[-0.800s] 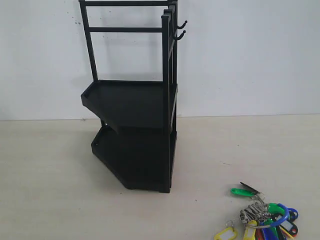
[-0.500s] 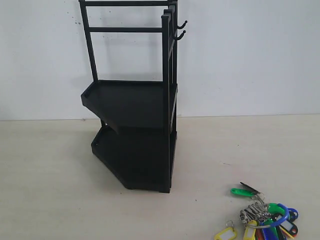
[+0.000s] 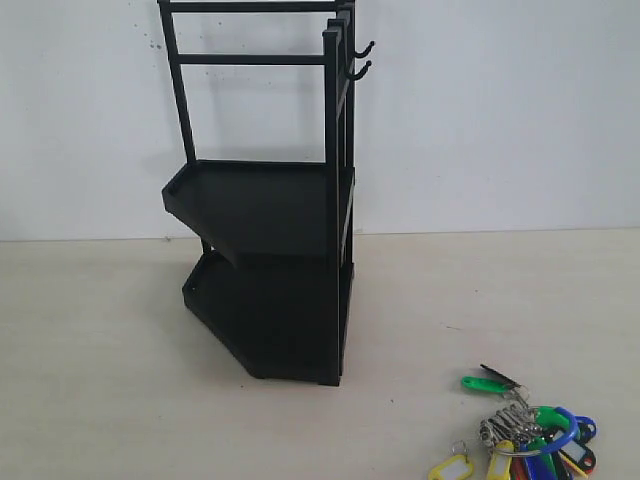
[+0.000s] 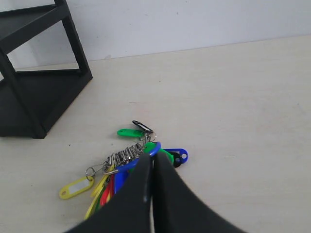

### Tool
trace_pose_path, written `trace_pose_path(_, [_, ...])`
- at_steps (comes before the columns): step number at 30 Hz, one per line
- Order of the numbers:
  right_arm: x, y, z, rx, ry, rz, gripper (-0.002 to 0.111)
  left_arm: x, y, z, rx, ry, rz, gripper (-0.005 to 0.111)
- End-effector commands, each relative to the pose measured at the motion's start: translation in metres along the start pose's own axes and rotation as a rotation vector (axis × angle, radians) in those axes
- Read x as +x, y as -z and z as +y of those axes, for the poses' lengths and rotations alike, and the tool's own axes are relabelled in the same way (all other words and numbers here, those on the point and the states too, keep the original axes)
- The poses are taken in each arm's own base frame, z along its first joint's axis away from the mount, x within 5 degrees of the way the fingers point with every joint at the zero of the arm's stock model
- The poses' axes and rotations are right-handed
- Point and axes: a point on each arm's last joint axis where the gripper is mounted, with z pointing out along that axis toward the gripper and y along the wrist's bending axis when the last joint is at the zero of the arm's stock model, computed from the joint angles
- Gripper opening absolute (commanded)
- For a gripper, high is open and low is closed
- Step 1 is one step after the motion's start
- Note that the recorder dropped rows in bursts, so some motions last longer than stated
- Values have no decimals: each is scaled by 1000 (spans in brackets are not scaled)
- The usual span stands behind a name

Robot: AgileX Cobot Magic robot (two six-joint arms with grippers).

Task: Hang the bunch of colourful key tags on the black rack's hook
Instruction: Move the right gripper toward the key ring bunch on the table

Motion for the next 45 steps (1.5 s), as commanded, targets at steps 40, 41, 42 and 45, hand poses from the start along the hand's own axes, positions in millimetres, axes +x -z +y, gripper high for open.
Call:
trace_pose_path(40, [-96, 44, 7, -11, -27, -755, 0, -1, 0, 0, -2, -6, -8, 4])
trace_pose_path(41, [-97, 45, 7, -10, -27, -771, 0, -1, 0, 0, -2, -6, -8, 4])
trace_pose_path(42, [-98, 46, 7, -9, -28, -790, 0, -1, 0, 0, -2, -6, -8, 4])
trace_pose_path(45, [-101, 49, 6, -6, -29, -833, 0, -1, 0, 0, -2, -6, -8, 4])
